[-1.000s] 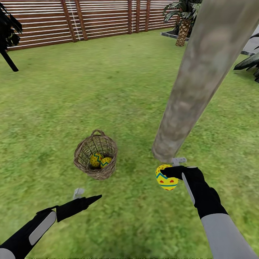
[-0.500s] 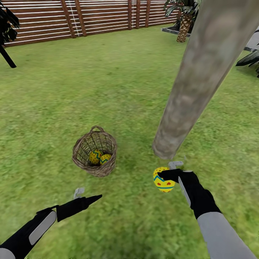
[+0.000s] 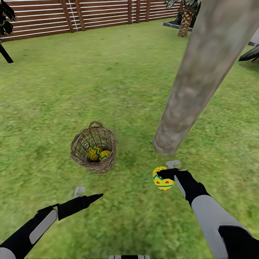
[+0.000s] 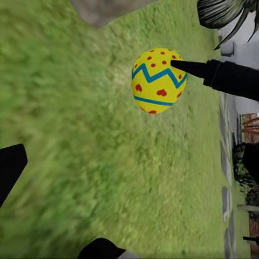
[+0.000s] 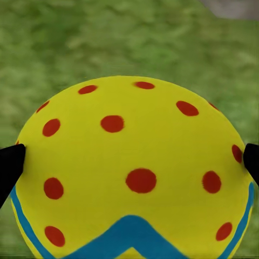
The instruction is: Take the three Easter eggs out of the wicker basket on the lawn in the garden, then place them on the lawn next to a single tree (choose any tree) so that all three eggs are next to the same tree and none are left in the basket.
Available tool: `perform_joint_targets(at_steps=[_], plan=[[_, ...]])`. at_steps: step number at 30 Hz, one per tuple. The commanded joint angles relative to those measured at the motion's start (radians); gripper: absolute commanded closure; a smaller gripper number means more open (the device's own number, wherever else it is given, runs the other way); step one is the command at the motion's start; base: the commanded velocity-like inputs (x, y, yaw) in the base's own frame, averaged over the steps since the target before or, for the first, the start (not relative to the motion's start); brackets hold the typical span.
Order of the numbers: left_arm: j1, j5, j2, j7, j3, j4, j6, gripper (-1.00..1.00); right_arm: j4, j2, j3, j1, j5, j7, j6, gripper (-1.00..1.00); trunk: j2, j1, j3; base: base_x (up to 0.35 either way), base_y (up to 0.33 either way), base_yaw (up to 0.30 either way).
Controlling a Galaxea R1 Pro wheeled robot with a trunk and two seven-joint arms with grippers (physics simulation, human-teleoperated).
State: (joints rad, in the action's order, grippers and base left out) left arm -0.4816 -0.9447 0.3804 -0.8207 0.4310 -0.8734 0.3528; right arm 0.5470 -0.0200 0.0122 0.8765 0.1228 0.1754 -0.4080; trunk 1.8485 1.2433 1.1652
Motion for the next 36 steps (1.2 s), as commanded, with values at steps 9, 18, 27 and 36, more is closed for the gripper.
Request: perform_joint_targets(at_steps=[9, 18, 27, 36], plan=[[0.001, 0.0, -0.002, 0.001, 0.003, -0.009, 0.0, -1.0, -0.015, 0.0, 0.0, 0.009, 0.004, -0.044, -0.008, 1.0, 0.063, 0.035, 0.043, 0.0, 0.0, 0.0], [0.001, 0.0, -0.003, 0.002, 0.003, -0.009, 0.0, -1.0, -0.003, -0.002, 0.0, 0.01, 0.011, -0.073, -0.067, 1.0, 0.126, 0.069, 0.085, 0.0, 0.0, 0.0], [0.001, 0.0, -0.004, 0.003, 0.003, -0.009, -0.001, -1.0, 0.014, -0.003, 0.0, 0.01, 0.007, -0.07, -0.093, 1.0, 0.189, 0.104, 0.128, 0.0, 0.0, 0.0], [0.001, 0.001, -0.025, 0.007, 0.003, -0.008, -0.001, -1.0, 0.024, -0.001, 0.0, 0.01, 0.007, -0.07, -0.145, 1.0, 0.252, 0.138, 0.17, 0.0, 0.0, 0.0]])
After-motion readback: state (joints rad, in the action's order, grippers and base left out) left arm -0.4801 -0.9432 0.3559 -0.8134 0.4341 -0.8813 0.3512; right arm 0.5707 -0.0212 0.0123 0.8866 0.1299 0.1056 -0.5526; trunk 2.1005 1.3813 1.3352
